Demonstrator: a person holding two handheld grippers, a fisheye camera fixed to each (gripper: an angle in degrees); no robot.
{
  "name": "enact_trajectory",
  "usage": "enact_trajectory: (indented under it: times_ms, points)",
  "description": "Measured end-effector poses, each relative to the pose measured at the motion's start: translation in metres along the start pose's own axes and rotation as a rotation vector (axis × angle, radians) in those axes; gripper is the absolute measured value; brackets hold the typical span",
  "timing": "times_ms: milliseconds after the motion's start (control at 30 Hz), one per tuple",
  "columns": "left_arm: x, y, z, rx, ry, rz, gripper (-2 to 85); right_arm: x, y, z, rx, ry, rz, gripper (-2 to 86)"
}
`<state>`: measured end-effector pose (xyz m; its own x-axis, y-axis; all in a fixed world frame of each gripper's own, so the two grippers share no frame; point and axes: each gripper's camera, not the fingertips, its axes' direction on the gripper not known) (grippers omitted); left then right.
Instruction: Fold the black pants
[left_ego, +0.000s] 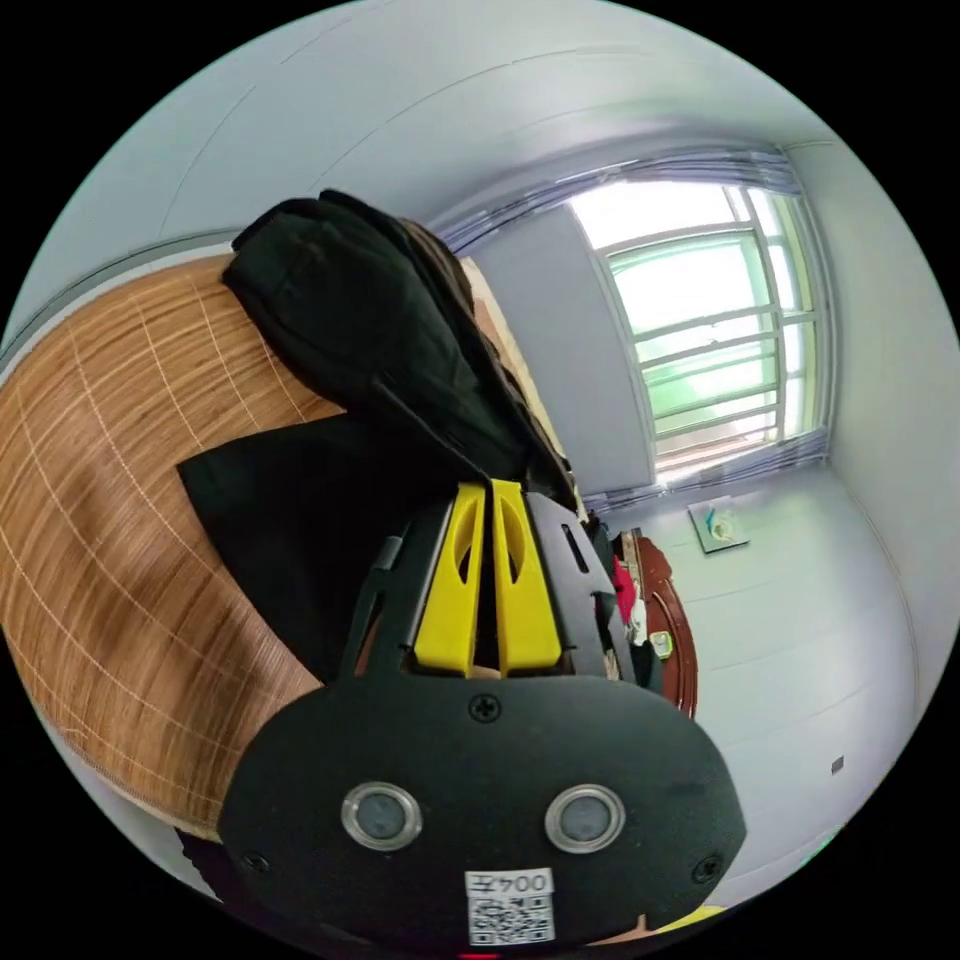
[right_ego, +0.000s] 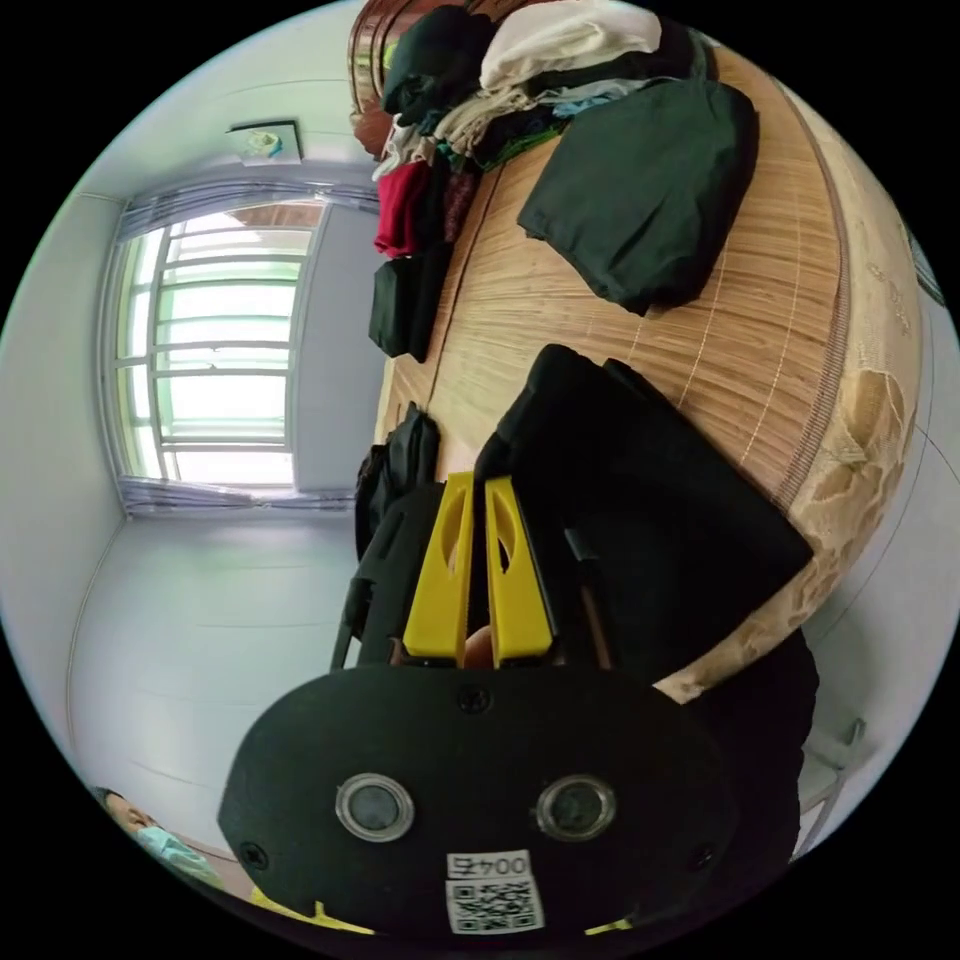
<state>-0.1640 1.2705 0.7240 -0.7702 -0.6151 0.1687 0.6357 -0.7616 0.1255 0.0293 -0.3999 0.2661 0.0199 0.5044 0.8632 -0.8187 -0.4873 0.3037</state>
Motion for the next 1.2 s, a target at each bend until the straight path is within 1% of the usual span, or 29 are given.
enact_trajectory:
  times_ms: [67,167,200,267,333,367,433,467,533,600,700,800,867,967,1033,1067,1133,1167,1200]
  points:
    - [0.004,-0.007,0.028,-0.004,0.021,-0.012,4.2,0.001,-0.006,0.017,0.013,0.015,0.018,1.8]
    - [0.016,-0.015,0.052,0.039,0.093,-0.019,7.3,-0.004,-0.009,0.024,0.145,-0.008,0.014,4.2]
    - [0.027,-0.019,0.055,0.051,0.089,0.011,7.8,-0.009,-0.010,0.024,0.172,-0.008,-0.003,4.7]
    - [0.048,-0.023,0.049,0.070,0.039,0.091,8.1,-0.026,-0.011,0.027,0.143,0.023,-0.085,5.2]
    - [0.071,-0.026,0.037,0.045,-0.094,0.233,8.3,-0.064,-0.001,0.038,0.001,0.131,-0.311,7.1]
    - [0.075,-0.026,0.035,0.021,-0.148,0.275,8.4,-0.074,0.006,0.042,-0.049,0.167,-0.380,8.1]
    - [0.082,-0.016,0.035,-0.109,-0.387,0.446,8.8,-0.106,0.047,0.061,-0.246,0.315,-0.629,12.3]
    - [0.080,-0.011,0.037,-0.151,-0.442,0.473,9.0,-0.112,0.061,0.065,-0.286,0.351,-0.682,13.4]
    - [0.060,0.007,0.045,-0.294,-0.581,0.508,9.6,-0.124,0.114,0.080,-0.407,0.459,-0.824,14.4]
    - [0.042,0.017,0.045,-0.322,-0.627,0.469,10.4,-0.128,0.147,0.089,-0.445,0.514,-0.880,14.5]
    - [0.032,0.024,0.049,-0.307,-0.641,0.409,12.8,-0.135,0.184,0.107,-0.471,0.543,-0.925,14.5]
    - [0.057,0.022,0.064,-0.261,-0.646,0.448,15.7,-0.147,0.200,0.130,-0.503,0.571,-0.926,14.8]
    - [0.074,0.019,0.082,-0.280,-0.663,0.487,16.9,-0.154,0.204,0.141,-0.491,0.600,-0.931,14.9]
    - [0.089,0.017,0.121,-0.372,-0.741,0.520,16.6,-0.158,0.205,0.159,-0.484,0.664,-0.912,14.9]
    - [0.103,0.027,0.147,-0.411,-0.890,0.610,13.7,-0.152,0.209,0.176,-0.541,0.730,-0.887,14.9]
    - [0.109,0.030,0.152,-0.414,-0.906,0.643,11.9,-0.150,0.211,0.180,-0.553,0.747,-0.882,14.9]
    - [0.125,0.037,0.166,-0.469,-0.880,0.690,5.9,-0.154,0.220,0.181,-0.503,0.769,-0.937,14.5]
    - [0.128,0.038,0.169,-0.488,-0.863,0.695,4.6,-0.156,0.221,0.182,-0.492,0.781,-0.946,14.3]
    - [0.134,0.039,0.173,-0.500,-0.886,0.688,3.9,-0.159,0.224,0.183,-0.490,0.801,-0.972,13.7]
